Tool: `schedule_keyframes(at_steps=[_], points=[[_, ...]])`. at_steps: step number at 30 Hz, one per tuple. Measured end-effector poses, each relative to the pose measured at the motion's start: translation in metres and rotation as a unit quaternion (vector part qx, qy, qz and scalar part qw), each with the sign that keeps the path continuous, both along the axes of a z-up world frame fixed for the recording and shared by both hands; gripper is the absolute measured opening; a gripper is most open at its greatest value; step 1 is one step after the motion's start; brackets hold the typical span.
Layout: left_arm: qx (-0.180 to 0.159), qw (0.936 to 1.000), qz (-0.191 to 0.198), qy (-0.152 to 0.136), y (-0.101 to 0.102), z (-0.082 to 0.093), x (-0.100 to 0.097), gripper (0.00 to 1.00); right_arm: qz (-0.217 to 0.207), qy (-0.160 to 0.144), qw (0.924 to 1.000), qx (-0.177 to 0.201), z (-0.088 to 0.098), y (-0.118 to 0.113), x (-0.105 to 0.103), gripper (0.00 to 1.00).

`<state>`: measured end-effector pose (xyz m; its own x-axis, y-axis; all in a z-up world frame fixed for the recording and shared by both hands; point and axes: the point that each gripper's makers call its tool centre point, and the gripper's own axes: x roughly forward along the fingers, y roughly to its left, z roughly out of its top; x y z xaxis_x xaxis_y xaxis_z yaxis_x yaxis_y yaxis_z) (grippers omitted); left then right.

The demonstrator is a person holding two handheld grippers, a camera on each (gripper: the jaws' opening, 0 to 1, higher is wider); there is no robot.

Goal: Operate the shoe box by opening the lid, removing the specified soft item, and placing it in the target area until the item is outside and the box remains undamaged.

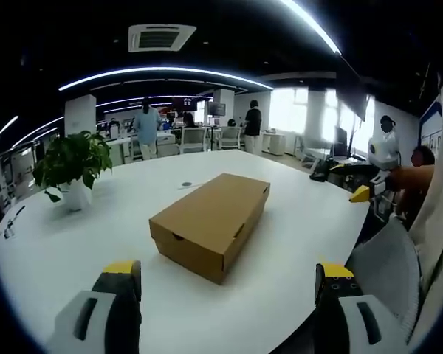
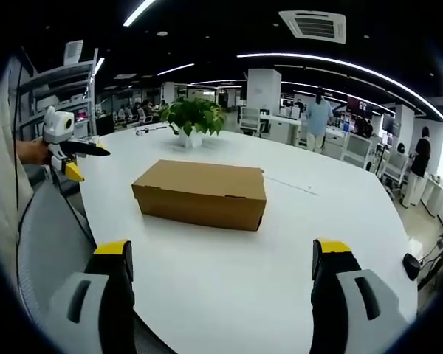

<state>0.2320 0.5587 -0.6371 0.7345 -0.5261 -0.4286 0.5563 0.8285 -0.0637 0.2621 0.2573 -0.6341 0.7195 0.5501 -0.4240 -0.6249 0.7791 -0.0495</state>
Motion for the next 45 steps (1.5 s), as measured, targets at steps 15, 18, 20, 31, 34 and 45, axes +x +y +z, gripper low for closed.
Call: schedule_keyframes(at_steps=[15, 18, 20, 31, 34, 45], points=[[0.008, 0.9995, 0.028, 0.011, -0.001, -0.011, 0.005, 1.0, 0.018, 0.007, 0.9997, -0.012, -0.005, -0.004, 0.01, 0.96], [0.012, 0.9992, 0.035, 0.016, 0.0, -0.014, 0.007, 1.0, 0.025, 0.009, 0.9995, -0.015, -0.008, -0.004, 0.014, 0.96], [0.014, 0.9991, 0.036, 0.016, 0.0, -0.016, 0.007, 1.0, 0.029, 0.011, 0.9994, -0.016, -0.009, -0.003, 0.016, 0.96], [0.023, 0.999, 0.033, 0.018, -0.004, -0.025, 0.012, 0.98, 0.062, 0.019, 0.9975, -0.027, -0.017, 0.001, 0.031, 0.92], [0.025, 0.999, 0.032, 0.016, -0.006, -0.027, 0.015, 0.97, 0.074, 0.02, 0.9963, -0.04, -0.021, 0.0, 0.037, 0.92], [0.032, 0.9986, 0.037, 0.022, -0.009, -0.036, 0.023, 0.96, 0.1, 0.021, 0.9932, -0.056, -0.025, 0.005, 0.055, 0.91]])
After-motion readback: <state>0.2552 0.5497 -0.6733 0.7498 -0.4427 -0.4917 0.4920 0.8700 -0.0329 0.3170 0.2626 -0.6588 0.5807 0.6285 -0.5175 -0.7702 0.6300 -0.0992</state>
